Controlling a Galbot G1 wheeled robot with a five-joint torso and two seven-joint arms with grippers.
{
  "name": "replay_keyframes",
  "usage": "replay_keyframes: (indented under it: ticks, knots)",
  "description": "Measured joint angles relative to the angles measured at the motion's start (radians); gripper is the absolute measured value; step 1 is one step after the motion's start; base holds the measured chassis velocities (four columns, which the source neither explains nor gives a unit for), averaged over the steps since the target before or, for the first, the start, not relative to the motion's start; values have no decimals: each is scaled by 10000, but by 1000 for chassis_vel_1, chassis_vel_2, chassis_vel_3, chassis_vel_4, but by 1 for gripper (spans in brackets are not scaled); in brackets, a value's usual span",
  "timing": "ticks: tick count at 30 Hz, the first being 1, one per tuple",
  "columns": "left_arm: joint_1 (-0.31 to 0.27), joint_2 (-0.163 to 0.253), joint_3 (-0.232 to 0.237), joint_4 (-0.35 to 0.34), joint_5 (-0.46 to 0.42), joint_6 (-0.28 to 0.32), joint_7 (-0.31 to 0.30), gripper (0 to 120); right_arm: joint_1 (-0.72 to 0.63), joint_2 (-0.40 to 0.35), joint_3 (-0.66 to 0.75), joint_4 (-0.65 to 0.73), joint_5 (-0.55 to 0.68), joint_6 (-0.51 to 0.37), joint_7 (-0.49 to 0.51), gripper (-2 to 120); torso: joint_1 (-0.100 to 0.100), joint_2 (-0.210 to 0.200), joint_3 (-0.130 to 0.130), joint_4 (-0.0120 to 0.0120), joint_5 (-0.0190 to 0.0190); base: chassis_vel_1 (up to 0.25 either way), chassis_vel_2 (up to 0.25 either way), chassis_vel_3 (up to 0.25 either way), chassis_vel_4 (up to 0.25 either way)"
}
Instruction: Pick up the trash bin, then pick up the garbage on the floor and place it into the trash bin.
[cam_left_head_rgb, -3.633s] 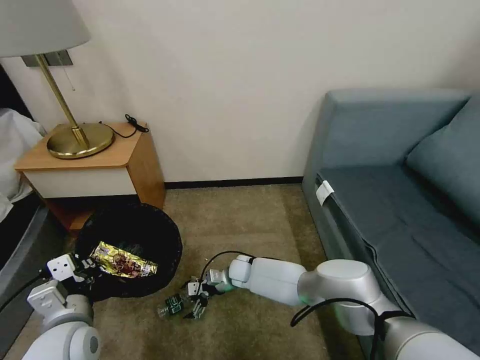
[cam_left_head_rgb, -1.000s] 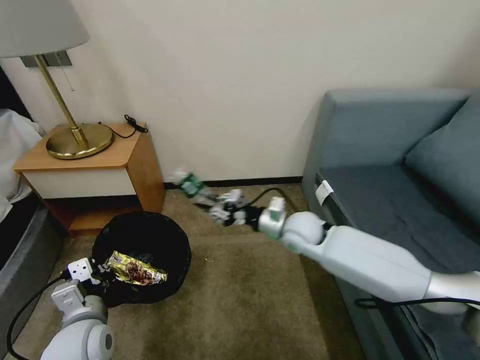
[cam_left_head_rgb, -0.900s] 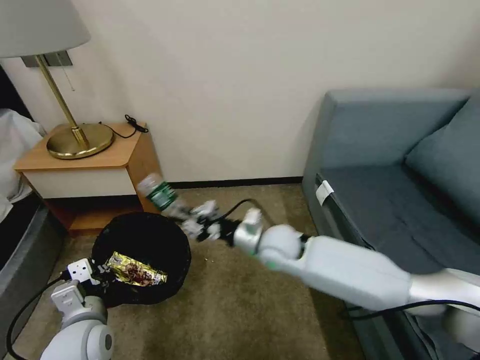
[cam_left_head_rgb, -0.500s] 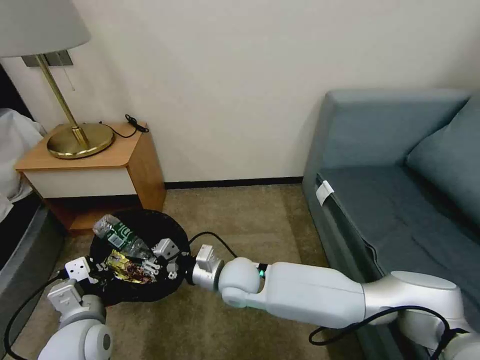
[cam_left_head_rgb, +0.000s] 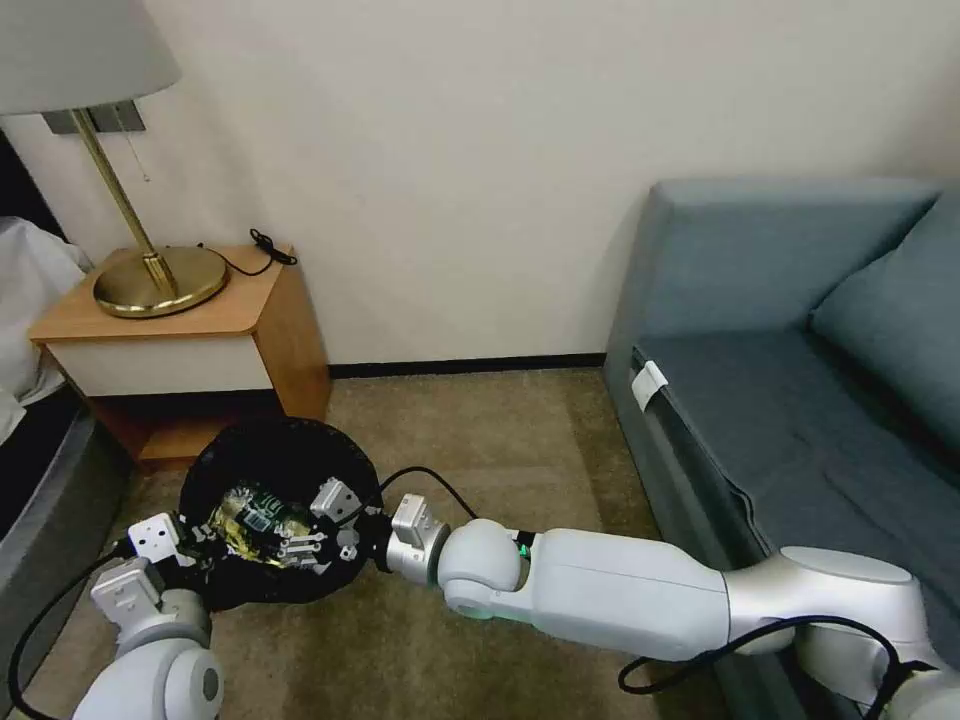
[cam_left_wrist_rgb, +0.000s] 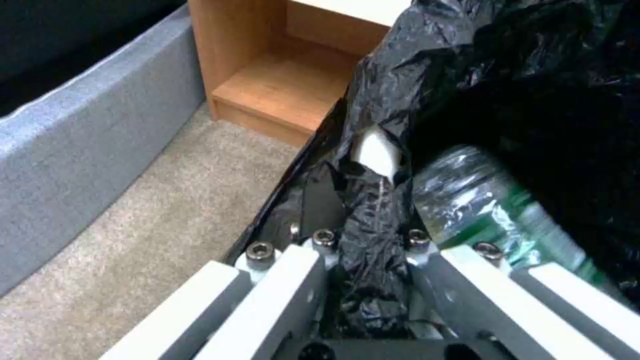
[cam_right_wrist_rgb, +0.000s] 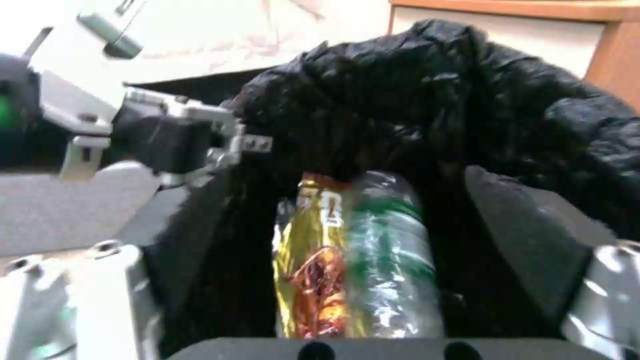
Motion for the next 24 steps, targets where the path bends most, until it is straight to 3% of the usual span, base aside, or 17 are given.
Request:
replay_keyframes:
  ticks: [2,4,5,13,24]
  knots:
    - [17,0,-24,-20,-412,156,-217,1,6,-92,206,122,-32,1,47,98,0,0,1,0,1,0,0,0,0]
    - [-2,0,-29,-29,-1327,521,-784,1,171,-313,402,344,-8,27,89,99,0,0,0,2,3,0,0,0,0]
    - [-2,0,-29,-29,-1327,521,-784,1,171,-313,402,344,-8,27,89,99,0,0,0,2,3,0,0,0,0]
    - [-164,0,-177,184,-4920,1438,-2831,1,934,-2075,733,1617,187,105,123,100,0,1,0,-3,0,0,0,0,0]
    - [-95,0,-209,925,-5140,1711,-3354,1,386,-2689,1696,2268,27,177,95,100,0,0,0,0,1,0,0,0,0]
